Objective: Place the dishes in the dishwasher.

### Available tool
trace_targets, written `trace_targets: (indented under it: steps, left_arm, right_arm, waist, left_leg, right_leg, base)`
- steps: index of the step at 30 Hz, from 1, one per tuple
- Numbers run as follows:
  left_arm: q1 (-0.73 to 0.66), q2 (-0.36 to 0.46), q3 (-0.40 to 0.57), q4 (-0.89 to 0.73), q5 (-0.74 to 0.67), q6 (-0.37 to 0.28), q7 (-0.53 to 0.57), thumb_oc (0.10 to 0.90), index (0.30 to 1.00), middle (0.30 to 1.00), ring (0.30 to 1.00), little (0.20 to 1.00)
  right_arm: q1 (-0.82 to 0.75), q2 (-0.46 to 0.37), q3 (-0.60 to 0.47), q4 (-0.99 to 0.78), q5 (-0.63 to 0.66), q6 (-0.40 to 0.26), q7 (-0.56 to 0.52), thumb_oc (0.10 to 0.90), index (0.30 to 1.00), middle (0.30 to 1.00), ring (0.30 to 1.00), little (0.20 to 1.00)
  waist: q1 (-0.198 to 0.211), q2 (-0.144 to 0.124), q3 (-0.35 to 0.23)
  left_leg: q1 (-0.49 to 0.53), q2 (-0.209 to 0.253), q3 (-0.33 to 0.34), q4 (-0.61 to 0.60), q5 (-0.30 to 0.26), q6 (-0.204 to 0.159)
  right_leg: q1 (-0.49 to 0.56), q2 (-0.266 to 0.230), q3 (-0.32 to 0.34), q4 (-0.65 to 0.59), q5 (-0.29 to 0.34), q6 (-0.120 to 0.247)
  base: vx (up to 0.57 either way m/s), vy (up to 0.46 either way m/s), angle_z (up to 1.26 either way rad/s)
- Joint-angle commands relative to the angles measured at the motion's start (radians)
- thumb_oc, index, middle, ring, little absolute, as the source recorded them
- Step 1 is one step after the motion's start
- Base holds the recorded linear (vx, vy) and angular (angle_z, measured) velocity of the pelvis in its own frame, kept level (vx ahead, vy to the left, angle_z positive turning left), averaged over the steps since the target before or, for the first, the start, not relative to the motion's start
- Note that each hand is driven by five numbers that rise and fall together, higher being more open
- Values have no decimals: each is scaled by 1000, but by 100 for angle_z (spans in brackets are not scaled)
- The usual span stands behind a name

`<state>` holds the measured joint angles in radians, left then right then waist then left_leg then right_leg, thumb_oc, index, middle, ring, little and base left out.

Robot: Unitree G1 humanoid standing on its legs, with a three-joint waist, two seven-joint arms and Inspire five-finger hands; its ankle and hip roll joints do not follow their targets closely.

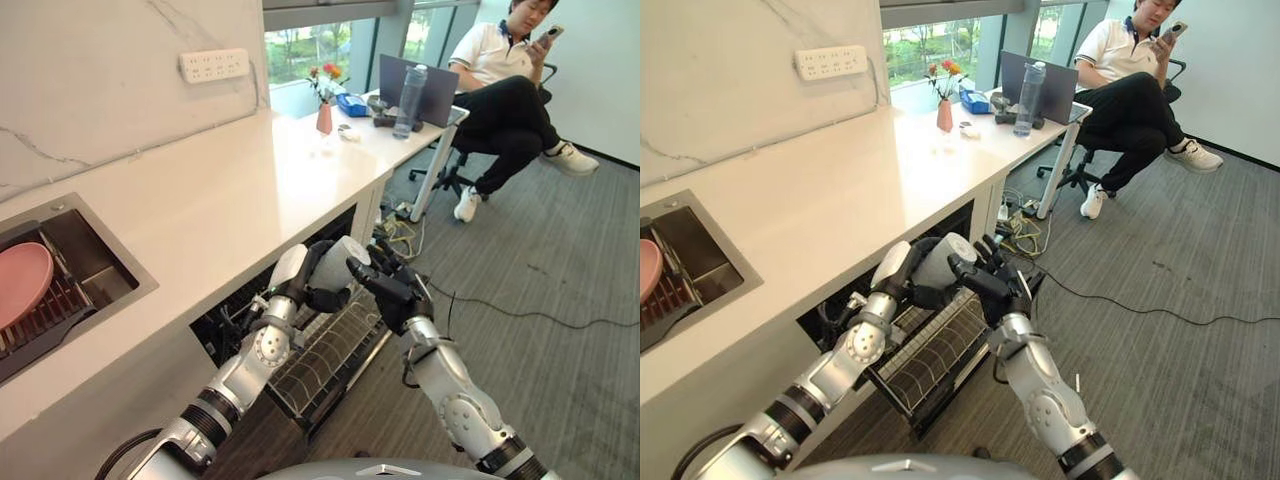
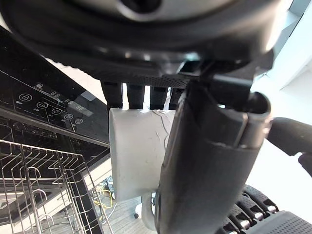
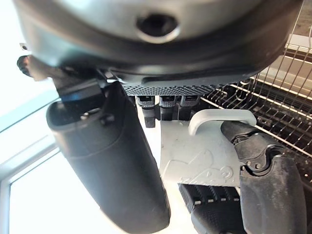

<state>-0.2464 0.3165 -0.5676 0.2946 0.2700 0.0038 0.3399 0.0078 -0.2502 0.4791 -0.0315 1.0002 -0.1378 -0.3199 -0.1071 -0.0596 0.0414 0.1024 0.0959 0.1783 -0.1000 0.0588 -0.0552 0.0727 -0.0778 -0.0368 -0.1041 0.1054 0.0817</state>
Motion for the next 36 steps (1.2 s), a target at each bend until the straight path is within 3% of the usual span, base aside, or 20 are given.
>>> trace_targets:
  steps: [1, 7, 17, 25, 27, 28, 30, 31, 32, 33, 36]
  left_arm:
    - [-330, -127, -101, 47, 39, -79, 78, 400, 300, 300, 300, 300]
    - [-357, -141, -139, 63, 61, -66, 120, 400, 300, 300, 300, 300]
    - [-375, -151, -161, 60, 55, -70, 104, 400, 300, 300, 300, 300]
    - [-366, -152, -167, 46, 17, -88, 87, 400, 300, 300, 300, 300]
    - [-365, -154, -170, 42, 4, -95, 89, 400, 300, 300, 300, 300]
    - [-366, -153, -171, 40, 0, -96, 91, 400, 300, 300, 300, 300]
    - [-367, -154, -175, 39, -7, -99, 95, 400, 300, 300, 300, 300]
    - [-368, -155, -179, 38, -11, -101, 97, 400, 300, 300, 300, 300]
    - [-368, -155, -179, 38, -11, -101, 97, 400, 300, 300, 300, 300]
    - [-368, -155, -182, 37, -14, -102, 97, 400, 300, 300, 300, 300]
    - [-369, -159, -189, 41, -23, -102, 100, 400, 300, 300, 300, 300]
  right_arm:
    - [-194, 99, 102, -77, -37, -61, -5, 800, 900, 900, 900, 900]
    - [-216, 158, 140, -35, -32, -78, -76, 800, 900, 900, 900, 900]
    - [-241, 167, 189, 19, 62, -71, -37, 800, 900, 900, 900, 900]
    - [-262, 158, 162, 47, 35, -82, -10, 800, 900, 900, 900, 900]
    - [-271, 168, 153, 61, 30, -97, -6, 621, 632, 632, 632, 632]
    - [-276, 170, 146, 65, 28, -105, -7, 591, 587, 587, 587, 587]
    - [-284, 181, 137, 77, 26, -122, -11, 613, 620, 620, 620, 620]
    - [-291, 190, 130, 87, 32, -138, -16, 731, 796, 796, 796, 796]
    - [-291, 190, 130, 87, 32, -139, -16, 731, 796, 796, 796, 796]
    - [-294, 195, 125, 91, 36, -147, -20, 800, 900, 900, 900, 900]
    - [-305, 211, 113, 100, 51, -171, -26, 800, 900, 900, 900, 900]
  waist:
    - [17, 28, 15]
    - [17, 36, 18]
    - [27, 37, 18]
    - [31, 37, 20]
    - [32, 39, 20]
    - [31, 39, 20]
    - [30, 42, 20]
    - [30, 45, 20]
    - [30, 44, 20]
    - [30, 46, 19]
    - [30, 48, 20]
  left_leg:
    - [30, -27, 17, 13, -103, 15]
    - [31, -30, 14, 13, -105, 17]
    - [33, -29, 7, 13, -103, 14]
    - [35, -28, 4, 13, -104, 13]
    - [35, -28, 3, 13, -104, 14]
    - [35, -28, 2, 13, -104, 14]
    - [36, -28, 2, 13, -104, 15]
    - [36, -28, 2, 13, -105, 15]
    - [36, -28, 2, 13, -105, 15]
    - [37, -28, 2, 13, -105, 15]
    - [37, -29, -1, 13, -106, 16]
  right_leg:
    - [35, -36, -60, 18, -90, 54]
    - [33, -37, -58, 21, -88, 53]
    - [37, -36, -61, 21, -93, 49]
    - [42, -36, -65, 20, -96, 48]
    - [43, -36, -65, 20, -97, 49]
    - [42, -36, -65, 20, -98, 49]
    - [42, -36, -66, 20, -99, 49]
    - [42, -36, -67, 21, -99, 49]
    - [42, -36, -67, 21, -99, 49]
    - [41, -35, -67, 21, -99, 49]
    - [43, -36, -68, 22, -100, 49]
  base:
    - [0, 0, 0]
    - [0, 0, 0]
    - [0, 0, 0]
    - [0, 0, 0]
    - [0, 0, 0]
    - [0, 0, 0]
    - [0, 0, 0]
    - [0, 0, 0]
    - [0, 0, 0]
    - [0, 0, 0]
    - [0, 0, 0]
